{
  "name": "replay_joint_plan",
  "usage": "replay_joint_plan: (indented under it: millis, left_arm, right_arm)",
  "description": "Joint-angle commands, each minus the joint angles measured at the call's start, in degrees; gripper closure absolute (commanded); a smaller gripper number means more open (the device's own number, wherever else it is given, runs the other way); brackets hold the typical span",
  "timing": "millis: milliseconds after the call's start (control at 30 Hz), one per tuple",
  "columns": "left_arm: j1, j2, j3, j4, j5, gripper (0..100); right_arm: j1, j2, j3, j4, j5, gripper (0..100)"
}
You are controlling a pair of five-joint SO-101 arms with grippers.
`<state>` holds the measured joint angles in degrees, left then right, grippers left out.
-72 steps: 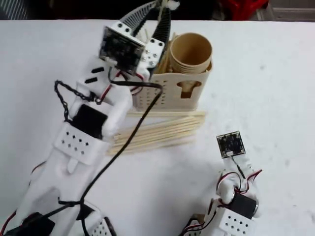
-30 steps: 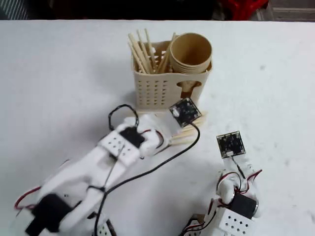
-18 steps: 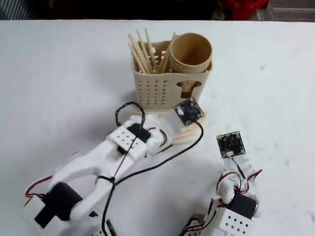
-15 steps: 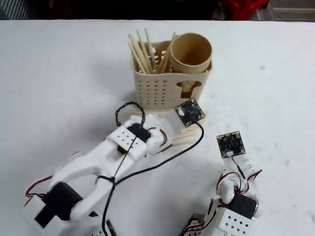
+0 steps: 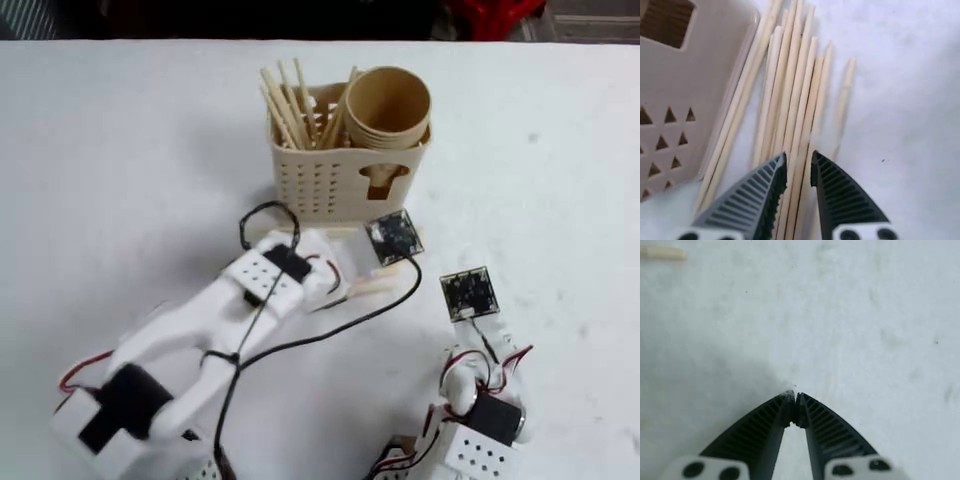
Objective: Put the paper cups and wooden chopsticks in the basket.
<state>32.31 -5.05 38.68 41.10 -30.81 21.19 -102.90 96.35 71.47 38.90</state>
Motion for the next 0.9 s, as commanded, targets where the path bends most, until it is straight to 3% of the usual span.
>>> replay_joint_plan:
  millis: [0, 200, 467, 600, 700, 867]
  left_arm:
    - [-0.31, 7.08, -8.18, 3.69, -1.67, 90]
    - [-0.57, 16.13, -18.29, 11.43, -2.11, 90]
    - [-0.48, 21.85, -21.27, 12.4, -2.11, 90]
    - [-0.48, 21.41, -21.27, 12.4, -2.11, 91]
    - [-0.48, 20.0, -21.01, 12.48, -2.11, 99]
    - [-0.57, 14.37, -19.96, 15.3, -2.02, 98]
  right_arm:
    - [0.4, -0.31, 0.44, -0.48, 0.35, 98.1]
    - [0.4, -0.31, 0.44, -0.48, 0.35, 98.1]
    - [0.4, -0.31, 0.44, -0.48, 0.35, 98.1]
    - [0.4, -0.31, 0.44, -0.48, 0.35, 98.1]
    - [0.4, -0.31, 0.44, -0.48, 0.35, 98.1]
    - [0.4, -0.31, 0.44, -0.48, 0.35, 98.1]
